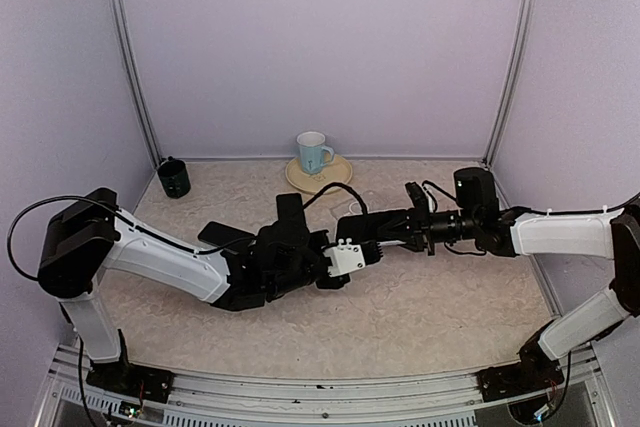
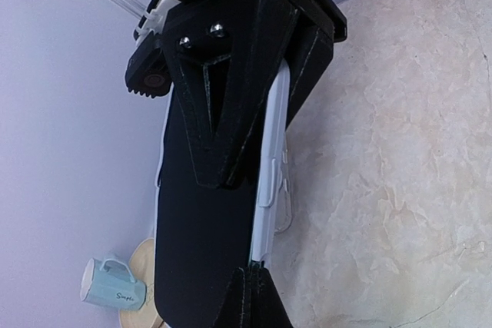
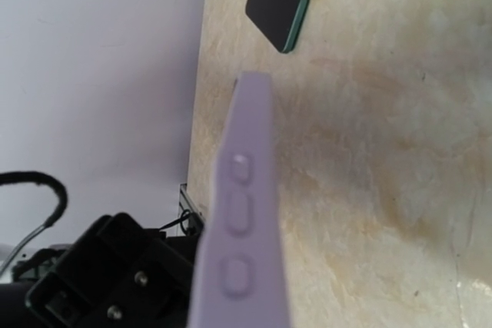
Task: Put the phone into the phone case
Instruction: Adjust the phone with the phone case.
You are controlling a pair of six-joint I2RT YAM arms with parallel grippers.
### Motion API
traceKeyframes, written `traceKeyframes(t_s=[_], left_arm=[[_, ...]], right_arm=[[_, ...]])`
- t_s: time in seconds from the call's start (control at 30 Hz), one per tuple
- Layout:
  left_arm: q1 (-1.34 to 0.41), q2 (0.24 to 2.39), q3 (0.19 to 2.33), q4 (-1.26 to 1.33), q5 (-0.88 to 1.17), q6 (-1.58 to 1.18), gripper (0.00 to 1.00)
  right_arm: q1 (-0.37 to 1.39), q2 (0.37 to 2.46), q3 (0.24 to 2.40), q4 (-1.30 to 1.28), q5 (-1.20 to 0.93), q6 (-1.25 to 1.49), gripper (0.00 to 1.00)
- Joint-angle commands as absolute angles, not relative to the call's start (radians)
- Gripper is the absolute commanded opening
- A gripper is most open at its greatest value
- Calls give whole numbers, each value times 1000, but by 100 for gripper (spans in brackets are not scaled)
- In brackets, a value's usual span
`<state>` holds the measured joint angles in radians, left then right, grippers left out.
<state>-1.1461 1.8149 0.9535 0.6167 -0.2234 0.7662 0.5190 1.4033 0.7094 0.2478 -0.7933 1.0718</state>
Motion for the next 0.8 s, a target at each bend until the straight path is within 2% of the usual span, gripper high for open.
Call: traceKeyframes(t_s=[0.0, 0.33, 0.5, 0.53, 0.57, 0.63, 0.77], left_arm=[[-1144, 1811, 890, 797, -258, 724, 0], [-1125, 1789, 786, 1064, -310, 617, 0], [-1135, 1795, 815, 976, -299, 666, 0], [-1138, 1797, 820, 943, -292, 689, 4], [-1141, 1797, 825, 911, -279, 708, 11], [-1142, 1792, 842, 851, -255, 736, 17], [-1138, 1785, 877, 760, -219, 749, 25]], right_arm=[[505, 1398, 718, 362, -882, 1108, 2], [493, 1407, 673, 479, -913, 1207, 2], [492, 1403, 669, 464, -901, 1206, 2], [492, 1401, 669, 455, -896, 1202, 2], [492, 1401, 671, 441, -890, 1198, 3], [492, 1398, 675, 422, -882, 1191, 3], [492, 1396, 679, 417, -876, 1190, 3]])
